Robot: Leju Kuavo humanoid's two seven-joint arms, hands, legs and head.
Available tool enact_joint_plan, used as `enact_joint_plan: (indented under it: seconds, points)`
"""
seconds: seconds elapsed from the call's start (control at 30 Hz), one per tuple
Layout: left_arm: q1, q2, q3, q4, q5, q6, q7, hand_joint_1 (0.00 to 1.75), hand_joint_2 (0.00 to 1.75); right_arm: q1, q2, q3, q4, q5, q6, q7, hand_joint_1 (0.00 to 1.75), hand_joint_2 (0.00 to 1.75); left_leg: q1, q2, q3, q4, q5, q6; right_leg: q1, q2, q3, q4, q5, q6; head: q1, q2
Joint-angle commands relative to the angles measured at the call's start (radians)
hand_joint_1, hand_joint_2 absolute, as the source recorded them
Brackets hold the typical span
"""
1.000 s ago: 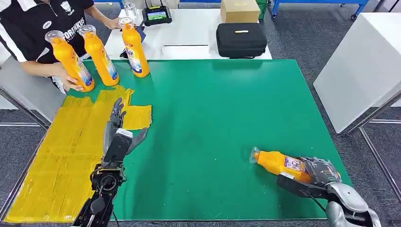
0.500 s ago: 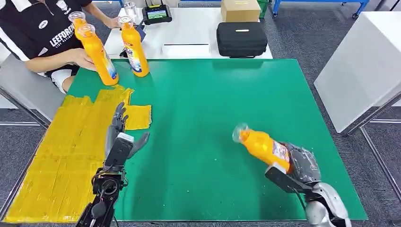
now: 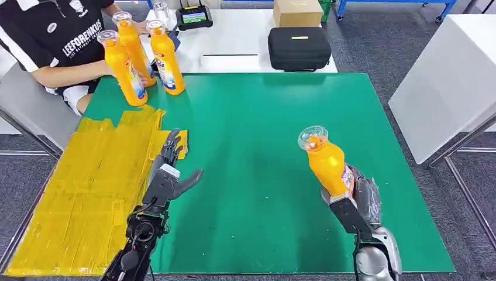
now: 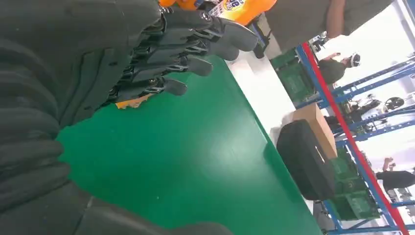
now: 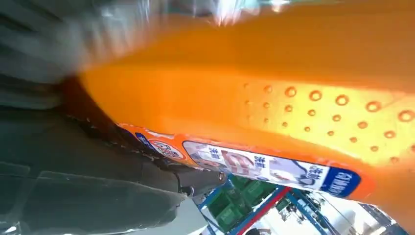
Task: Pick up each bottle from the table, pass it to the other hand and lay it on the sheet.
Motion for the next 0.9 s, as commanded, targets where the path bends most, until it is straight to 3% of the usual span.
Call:
enact_joint_plan:
  seconds: [0.03, 0.3, 0.47, 0.9]
  points:
    - [-0.027, 0.023, -0.055, 0.010, 0.095, -0.112, -0.016, 0.00, 1.75, -0.042, 0.039, -0.021, 0.051, -0.125, 0.037, -0.033, 1.75, 1.75, 0.002, 0.000, 0.003, 0.001, -0.002, -0.004, 0.002, -0.002, 0.003, 0.000, -0.001, 0.000, 0.000, 0.000]
    - [-0.091, 0.025, -0.184, 0.007, 0.169, -0.196, 0.006, 0.00, 1.75, -0.195, 0.075, 0.139, 0.248, -0.300, 0.064, -0.113, 1.75, 1.75, 0.003, 0.005, 0.003, 0.001, -0.002, -0.006, 0.003, 0.002, 0.004, 0.000, 0.000, -0.001, 0.000, 0.000]
    - [-0.117, 0.017, -0.210, 0.040, 0.205, -0.197, 0.010, 0.00, 1.75, -0.288, 0.101, 0.266, 0.344, -0.304, 0.083, -0.103, 1.75, 1.75, 0.003, 0.006, 0.003, 0.002, -0.002, -0.006, 0.003, 0.003, 0.003, 0.000, 0.000, -0.001, 0.000, 0.000]
    - [-0.107, 0.000, -0.216, -0.016, 0.247, -0.233, 0.038, 0.00, 1.75, -0.370, 0.147, 0.425, 0.499, -0.225, 0.087, -0.069, 1.75, 1.75, 0.003, 0.003, 0.003, 0.000, -0.001, -0.005, 0.002, 0.001, 0.003, 0.000, 0.000, 0.000, 0.000, 0.000]
